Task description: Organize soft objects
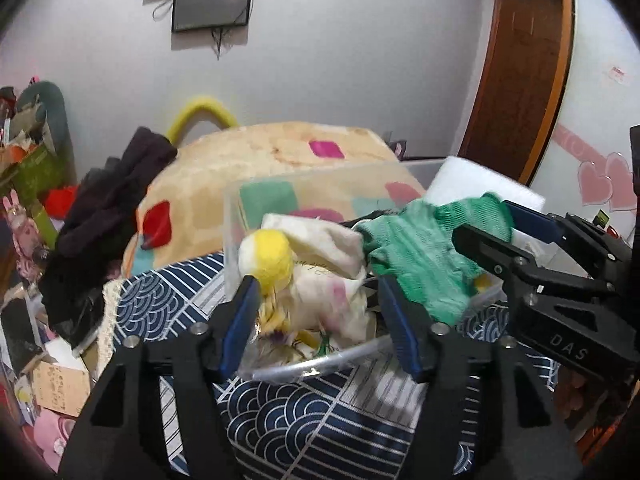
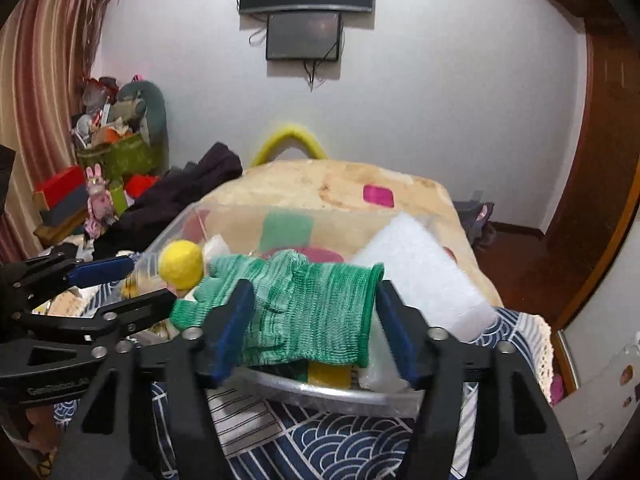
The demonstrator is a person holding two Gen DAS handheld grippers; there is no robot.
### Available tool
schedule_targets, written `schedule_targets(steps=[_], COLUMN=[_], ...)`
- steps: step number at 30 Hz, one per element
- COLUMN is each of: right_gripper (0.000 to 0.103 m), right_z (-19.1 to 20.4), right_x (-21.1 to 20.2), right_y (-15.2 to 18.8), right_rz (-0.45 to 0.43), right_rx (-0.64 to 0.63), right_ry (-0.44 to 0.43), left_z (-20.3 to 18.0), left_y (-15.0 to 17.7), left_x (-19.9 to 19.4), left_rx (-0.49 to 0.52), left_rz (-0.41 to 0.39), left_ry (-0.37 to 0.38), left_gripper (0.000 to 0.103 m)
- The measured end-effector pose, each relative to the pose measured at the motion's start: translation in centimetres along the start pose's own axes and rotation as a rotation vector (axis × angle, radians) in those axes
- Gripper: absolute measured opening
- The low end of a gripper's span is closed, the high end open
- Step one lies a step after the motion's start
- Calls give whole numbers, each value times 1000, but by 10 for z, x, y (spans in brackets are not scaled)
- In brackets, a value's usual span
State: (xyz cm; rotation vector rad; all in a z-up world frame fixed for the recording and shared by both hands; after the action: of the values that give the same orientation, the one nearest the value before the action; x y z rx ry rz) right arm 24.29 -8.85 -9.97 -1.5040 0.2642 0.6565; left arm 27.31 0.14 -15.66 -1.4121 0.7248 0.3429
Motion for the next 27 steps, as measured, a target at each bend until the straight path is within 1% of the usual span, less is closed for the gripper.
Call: schedule_targets(steps=[1, 2, 6, 7, 9, 11, 13, 15, 18, 19, 21, 24, 27], right_gripper=[66, 68, 69, 70, 71, 78, 81, 81, 83, 84, 85, 87, 96], right_z=[-1, -1, -2, -2, -4, -2, 2, 8, 16, 17, 20, 23, 22], right_x=[-3, -6, -32, -38, -60, -79, -102, -116, -134, -140, -147, -153, -159], right_y=[-1, -3, -10, -11, -13, -14, -14, -16, -21, -23, -25, -27, -29], right_rz=[-6, -13, -58, -70, -118, -164, -218, -256, -301, -315, -337, -357, -383], right_rx=[0, -3, -3, 0, 10, 14, 3, -10, -9, -8, -5, 9, 28], right_ry=[2, 5, 8, 5, 16, 13, 6, 1, -22, -28, -33, -57, -64], left_z=[-1, -2, 0, 0, 3, 5, 4, 0, -5, -6, -7, -6, -7], left_y=[-1, -2, -8, -9, -12, -14, -16, -18, -17, -17, -14, -11, -7], left_x=[-6, -13, -40, -47, -66, -84, -108, -129, -157, -164, -177, -189, -200], left_rx=[6, 10, 9, 5, -17, -34, -27, -17, -23, -32, -50, -60, -59], left_rz=[-10, -21, -61, -73, -115, -154, -215, -269, -339, -355, -383, -415, -432], left_ry=[-1, -2, -25, -29, -30, -40, -70, -105, -116, -114, -108, -120, -142], left_gripper=[69, 70, 73, 76, 77, 78, 82, 83, 83, 84, 89, 90, 91])
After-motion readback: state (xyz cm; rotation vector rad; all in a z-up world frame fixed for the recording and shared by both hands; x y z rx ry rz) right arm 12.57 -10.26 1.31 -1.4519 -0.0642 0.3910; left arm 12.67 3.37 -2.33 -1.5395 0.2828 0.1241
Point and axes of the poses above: each gripper's, at about its wrist camera, not at the fingertips, and x roughly the way its jaws point, z to its left, y to its underside, the point moved 9 cm from there along x, roughly the way its jaws point, and after that the axes turned 8 degrees about x, right-handed, at the moved point
